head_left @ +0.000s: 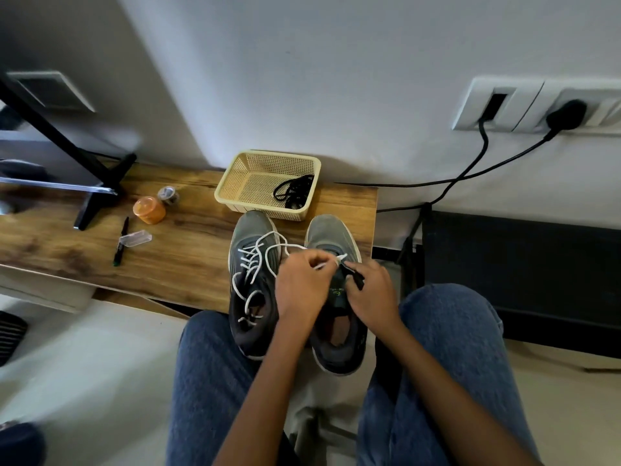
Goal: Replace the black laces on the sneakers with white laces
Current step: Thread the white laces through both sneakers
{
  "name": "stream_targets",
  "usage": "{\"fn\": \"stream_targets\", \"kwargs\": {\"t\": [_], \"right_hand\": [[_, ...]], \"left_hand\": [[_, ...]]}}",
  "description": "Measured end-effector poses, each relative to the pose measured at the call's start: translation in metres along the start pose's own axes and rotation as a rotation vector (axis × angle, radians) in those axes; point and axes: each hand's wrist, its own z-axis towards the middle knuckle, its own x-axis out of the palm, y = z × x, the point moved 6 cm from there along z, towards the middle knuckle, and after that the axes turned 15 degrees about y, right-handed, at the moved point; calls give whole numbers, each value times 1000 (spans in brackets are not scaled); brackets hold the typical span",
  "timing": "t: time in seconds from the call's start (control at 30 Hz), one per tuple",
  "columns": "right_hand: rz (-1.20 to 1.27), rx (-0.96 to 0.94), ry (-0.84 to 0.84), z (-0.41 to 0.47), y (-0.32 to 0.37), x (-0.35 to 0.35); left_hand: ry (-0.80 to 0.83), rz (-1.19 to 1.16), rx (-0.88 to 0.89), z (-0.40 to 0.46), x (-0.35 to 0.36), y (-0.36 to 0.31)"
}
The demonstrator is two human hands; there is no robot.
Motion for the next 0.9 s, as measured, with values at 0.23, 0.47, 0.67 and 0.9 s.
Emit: {"fn": "stream_targets", "kwargs": {"t": [0.23, 0.47, 0.67, 0.9], "right_hand": [[272, 38, 29, 7, -10, -5], [630, 135, 65, 6, -19, -3], [781, 172, 82, 4, -18, -2], [803, 158, 84, 4, -15, -1]], "left_hand": [[-161, 318, -24, 9, 20, 11], [-193, 284, -60, 16, 29, 23], [-185, 210, -39, 19, 30, 30], [-166, 59, -45, 21, 32, 36]]}}
